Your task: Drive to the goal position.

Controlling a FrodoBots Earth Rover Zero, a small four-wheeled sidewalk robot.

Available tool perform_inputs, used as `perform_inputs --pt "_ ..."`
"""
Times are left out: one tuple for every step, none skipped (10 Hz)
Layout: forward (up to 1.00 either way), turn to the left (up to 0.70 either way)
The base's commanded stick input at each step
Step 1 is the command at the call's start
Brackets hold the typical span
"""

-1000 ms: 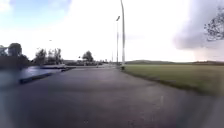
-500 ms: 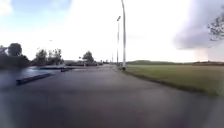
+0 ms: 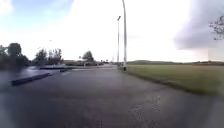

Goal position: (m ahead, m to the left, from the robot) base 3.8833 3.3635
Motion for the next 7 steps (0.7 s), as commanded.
perform_inputs --pt "0.00 0.00" --pt "0.00 0.00" --pt "0.00 0.00" --pt "0.00 0.00" --pt "0.00 0.00" --pt "0.00 0.00" --pt "0.15 0.00"
